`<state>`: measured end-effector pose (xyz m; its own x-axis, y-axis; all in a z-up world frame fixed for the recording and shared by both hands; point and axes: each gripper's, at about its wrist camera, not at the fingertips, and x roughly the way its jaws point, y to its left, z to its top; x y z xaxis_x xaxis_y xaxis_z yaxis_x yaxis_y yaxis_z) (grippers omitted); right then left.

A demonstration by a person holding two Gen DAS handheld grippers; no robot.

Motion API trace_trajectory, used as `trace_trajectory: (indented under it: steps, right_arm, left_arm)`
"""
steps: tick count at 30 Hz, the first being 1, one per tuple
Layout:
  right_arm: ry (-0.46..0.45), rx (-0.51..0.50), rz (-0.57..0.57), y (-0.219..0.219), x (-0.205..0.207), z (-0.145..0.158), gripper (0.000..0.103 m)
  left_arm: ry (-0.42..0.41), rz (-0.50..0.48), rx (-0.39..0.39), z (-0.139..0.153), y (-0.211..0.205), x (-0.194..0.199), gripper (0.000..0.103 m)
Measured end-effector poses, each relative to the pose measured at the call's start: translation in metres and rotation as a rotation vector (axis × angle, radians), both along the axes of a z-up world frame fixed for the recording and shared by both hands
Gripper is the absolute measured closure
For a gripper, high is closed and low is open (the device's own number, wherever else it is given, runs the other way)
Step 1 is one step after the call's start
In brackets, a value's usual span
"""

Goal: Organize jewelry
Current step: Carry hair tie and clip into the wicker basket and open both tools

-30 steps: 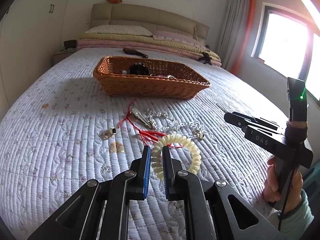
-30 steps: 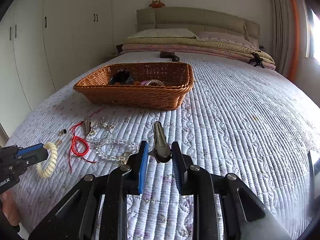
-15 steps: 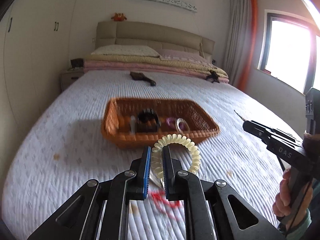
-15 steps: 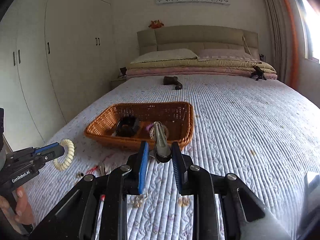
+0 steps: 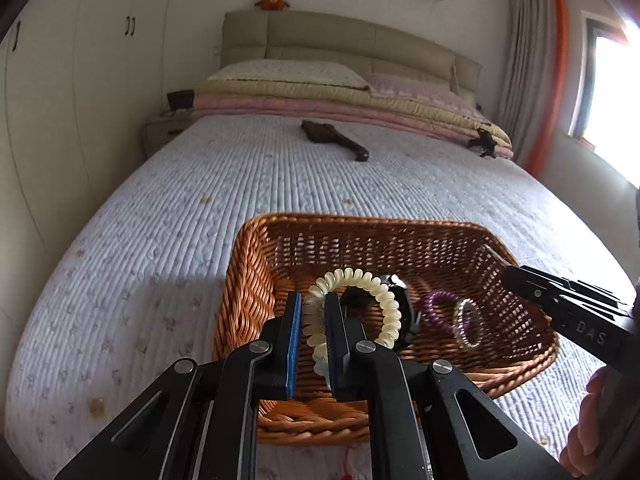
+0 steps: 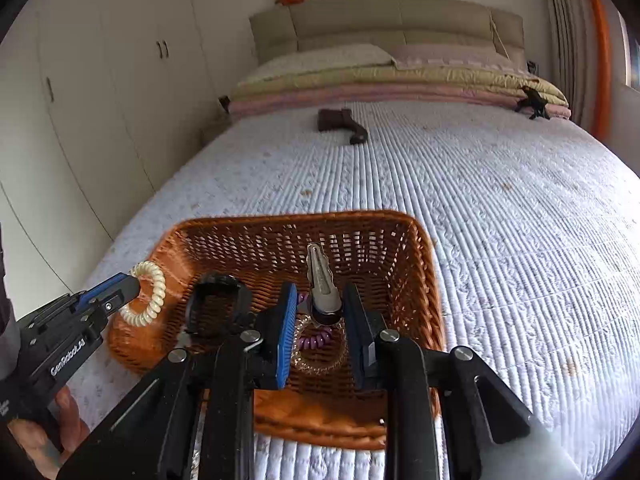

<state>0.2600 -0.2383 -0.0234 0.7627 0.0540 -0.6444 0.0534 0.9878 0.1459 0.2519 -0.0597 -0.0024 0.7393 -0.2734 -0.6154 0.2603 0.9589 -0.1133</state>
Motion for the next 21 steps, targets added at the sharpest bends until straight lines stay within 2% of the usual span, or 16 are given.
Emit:
trace_trajectory:
  steps: [3,7,19,21]
  right_arm:
    - [0.029,-0.023,-0.012,0.003,0.012,-0.014,0.076]
    - [0.046,-0.038,-0.014,0.007,0.018,-0.027,0.076]
    - [0.067,0.03,0.021,0.001,0.02,-0.037,0.076]
    - [0.057,0.039,0.022,0.0,0.017,-0.034,0.075]
  left_arm:
    - [0.01,0.003,0.032,-0.011,-0.004,0.006,0.092]
    - [0.022,0.0,0.036,-0.018,-0.006,0.01,0.092]
    - [0.045,-0.007,-0.008,-0.019,0.001,0.009,0.088]
    - [0.039,-0.014,-0.03,-0.015,0.003,0.006,0.074]
